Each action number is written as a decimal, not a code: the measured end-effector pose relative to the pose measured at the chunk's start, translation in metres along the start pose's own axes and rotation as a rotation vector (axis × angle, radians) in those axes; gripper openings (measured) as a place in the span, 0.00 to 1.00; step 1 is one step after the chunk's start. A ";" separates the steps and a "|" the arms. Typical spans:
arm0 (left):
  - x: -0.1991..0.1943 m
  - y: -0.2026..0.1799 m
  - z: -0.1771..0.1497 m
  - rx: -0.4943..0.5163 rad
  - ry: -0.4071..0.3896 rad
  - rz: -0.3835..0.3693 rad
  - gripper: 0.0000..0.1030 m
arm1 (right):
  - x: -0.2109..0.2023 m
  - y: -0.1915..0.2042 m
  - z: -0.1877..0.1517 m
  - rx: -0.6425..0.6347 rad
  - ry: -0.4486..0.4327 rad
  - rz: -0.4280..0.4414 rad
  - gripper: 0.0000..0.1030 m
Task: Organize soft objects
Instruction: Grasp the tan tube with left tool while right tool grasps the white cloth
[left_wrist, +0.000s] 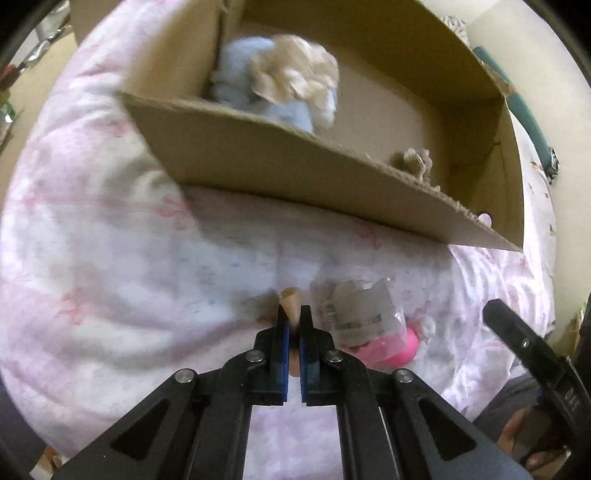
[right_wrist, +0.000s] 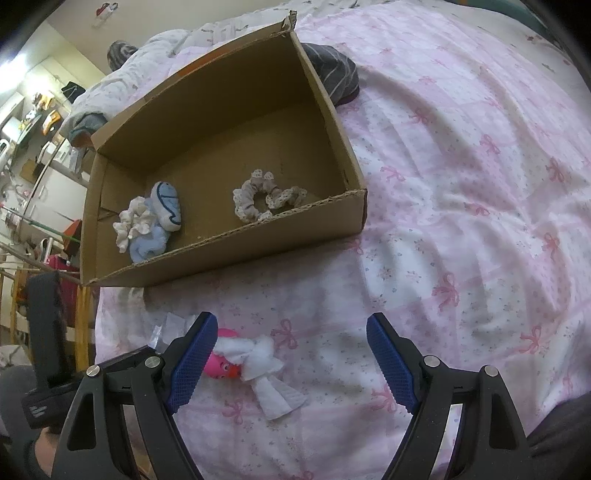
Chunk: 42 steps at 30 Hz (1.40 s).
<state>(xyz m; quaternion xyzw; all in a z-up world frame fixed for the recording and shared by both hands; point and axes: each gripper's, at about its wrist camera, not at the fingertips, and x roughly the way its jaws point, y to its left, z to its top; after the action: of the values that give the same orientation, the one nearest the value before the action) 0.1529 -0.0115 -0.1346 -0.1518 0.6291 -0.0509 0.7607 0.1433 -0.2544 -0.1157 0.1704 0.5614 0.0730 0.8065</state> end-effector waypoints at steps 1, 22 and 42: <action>-0.008 -0.001 -0.001 0.016 -0.020 0.016 0.04 | 0.000 0.000 0.000 -0.002 0.000 0.001 0.85; -0.066 0.014 -0.004 0.099 -0.095 0.079 0.04 | 0.008 0.032 -0.019 -0.223 0.052 -0.034 0.84; -0.063 0.012 -0.002 0.087 -0.103 0.067 0.04 | 0.054 0.062 -0.047 -0.441 0.191 -0.100 0.11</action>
<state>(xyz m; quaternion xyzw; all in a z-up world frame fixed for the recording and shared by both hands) 0.1369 0.0165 -0.0793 -0.0999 0.5912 -0.0447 0.7991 0.1232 -0.1711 -0.1557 -0.0454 0.6133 0.1696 0.7701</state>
